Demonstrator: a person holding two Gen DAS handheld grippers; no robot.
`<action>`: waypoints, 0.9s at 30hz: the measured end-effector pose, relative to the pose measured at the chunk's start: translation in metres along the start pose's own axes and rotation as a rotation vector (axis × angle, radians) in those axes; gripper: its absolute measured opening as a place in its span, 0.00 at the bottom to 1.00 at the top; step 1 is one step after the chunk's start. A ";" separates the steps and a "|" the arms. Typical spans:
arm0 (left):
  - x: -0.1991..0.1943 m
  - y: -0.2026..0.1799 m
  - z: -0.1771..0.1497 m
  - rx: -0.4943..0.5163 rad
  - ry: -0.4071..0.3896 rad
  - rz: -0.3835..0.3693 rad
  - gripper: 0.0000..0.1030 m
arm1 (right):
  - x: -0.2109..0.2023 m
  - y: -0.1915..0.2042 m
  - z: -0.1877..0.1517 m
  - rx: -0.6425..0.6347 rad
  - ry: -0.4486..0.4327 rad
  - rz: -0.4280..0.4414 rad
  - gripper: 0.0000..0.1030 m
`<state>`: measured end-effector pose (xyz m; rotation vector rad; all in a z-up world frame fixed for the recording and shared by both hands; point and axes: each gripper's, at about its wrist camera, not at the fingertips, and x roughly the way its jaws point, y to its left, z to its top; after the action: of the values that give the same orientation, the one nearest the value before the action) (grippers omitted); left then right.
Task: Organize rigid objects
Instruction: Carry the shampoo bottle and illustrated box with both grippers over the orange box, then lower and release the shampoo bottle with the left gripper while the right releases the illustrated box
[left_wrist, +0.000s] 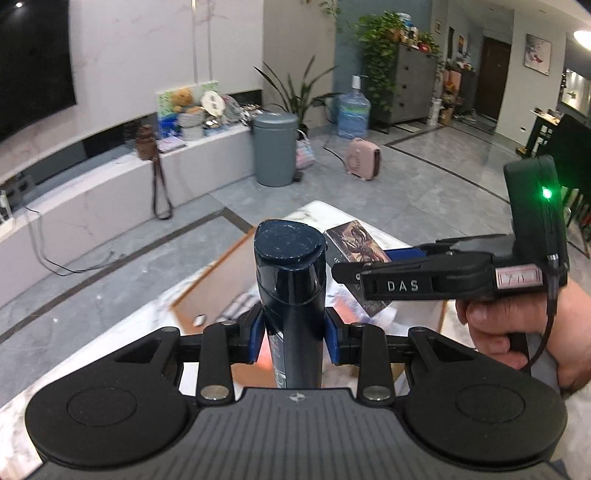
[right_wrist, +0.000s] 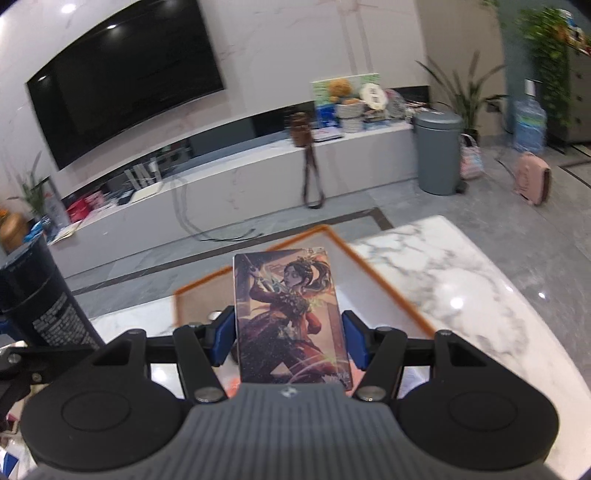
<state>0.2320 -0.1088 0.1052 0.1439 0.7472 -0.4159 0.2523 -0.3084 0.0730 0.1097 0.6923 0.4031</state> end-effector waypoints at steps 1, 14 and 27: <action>0.008 -0.003 0.003 0.001 0.012 -0.015 0.37 | 0.001 -0.006 0.000 0.007 0.005 -0.015 0.60; 0.092 -0.005 0.011 -0.043 0.171 -0.071 0.37 | 0.039 -0.040 -0.020 -0.025 0.119 -0.050 0.60; 0.119 0.009 0.008 -0.051 0.246 -0.051 0.36 | 0.065 -0.042 -0.022 -0.025 0.158 -0.079 0.60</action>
<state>0.3188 -0.1405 0.0298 0.1298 1.0045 -0.4323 0.2971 -0.3216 0.0074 0.0265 0.8438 0.3471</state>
